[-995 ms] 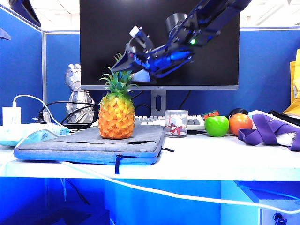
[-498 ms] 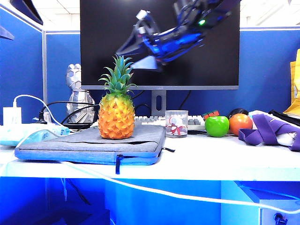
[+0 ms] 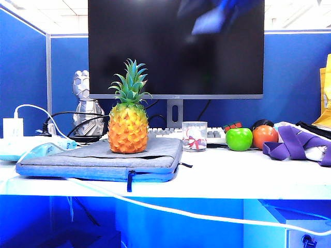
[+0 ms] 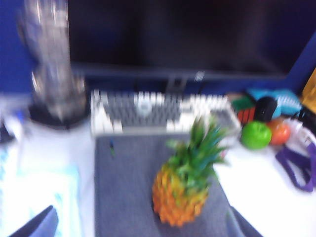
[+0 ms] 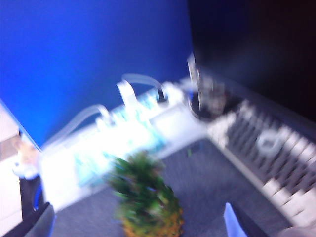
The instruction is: Pick up the pineapple and place it above the gray bag.
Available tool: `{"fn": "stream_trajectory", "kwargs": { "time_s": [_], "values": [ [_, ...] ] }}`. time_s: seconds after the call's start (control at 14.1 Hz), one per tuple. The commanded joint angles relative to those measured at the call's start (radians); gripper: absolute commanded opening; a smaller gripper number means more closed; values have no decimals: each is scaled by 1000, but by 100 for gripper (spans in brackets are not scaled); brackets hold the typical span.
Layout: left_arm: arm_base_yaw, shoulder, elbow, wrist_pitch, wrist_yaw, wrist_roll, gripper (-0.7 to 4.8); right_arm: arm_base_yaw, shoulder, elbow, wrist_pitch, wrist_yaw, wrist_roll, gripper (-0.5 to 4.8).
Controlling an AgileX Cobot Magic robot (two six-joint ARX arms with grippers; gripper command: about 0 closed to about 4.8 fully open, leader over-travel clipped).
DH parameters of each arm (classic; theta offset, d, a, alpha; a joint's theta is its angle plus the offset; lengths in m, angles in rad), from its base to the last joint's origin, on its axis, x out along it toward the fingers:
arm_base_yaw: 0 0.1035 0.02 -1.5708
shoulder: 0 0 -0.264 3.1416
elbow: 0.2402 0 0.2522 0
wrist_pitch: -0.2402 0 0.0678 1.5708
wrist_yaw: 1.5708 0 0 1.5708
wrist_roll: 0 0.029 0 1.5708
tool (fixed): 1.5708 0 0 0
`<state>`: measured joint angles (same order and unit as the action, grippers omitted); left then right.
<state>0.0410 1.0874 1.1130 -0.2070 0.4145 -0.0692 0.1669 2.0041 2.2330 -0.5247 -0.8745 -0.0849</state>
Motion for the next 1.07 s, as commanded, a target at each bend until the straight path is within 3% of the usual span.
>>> {"fn": "stream_trajectory", "kwargs": {
  "time_s": [0.07, 0.21, 0.28, 0.43, 0.57, 0.71, 0.78, 0.92, 1.07],
  "values": [
    [1, -144, 8, -17, -85, 82, 479, -32, -189, 5, -26, 59, -30, 479],
    [2, -250, 8, -66, -167, 80, 479, -45, -327, 5, -67, 188, -69, 479],
    [2, -292, 8, -104, -213, 82, 479, -45, -391, 5, -125, 257, -105, 399],
    [1, -379, 8, -195, -255, 116, 479, -45, -529, 1, -295, 328, -242, 136],
    [1, -443, 8, -249, -273, 124, 353, -45, -643, 0, -392, 372, -282, 13],
    [1, -512, 7, -353, -272, 176, 142, -43, -793, -38, -445, 495, -249, -8],
    [1, -547, 0, -383, -272, 186, 80, -43, -870, -80, -440, 539, -235, -7],
    [1, -650, -47, -375, -291, 177, 48, -43, -1056, -245, -388, 611, -201, -7],
    [1, -743, -133, -360, -304, 112, 48, -43, -1235, -505, -280, 666, -172, -7]
  ]
}}
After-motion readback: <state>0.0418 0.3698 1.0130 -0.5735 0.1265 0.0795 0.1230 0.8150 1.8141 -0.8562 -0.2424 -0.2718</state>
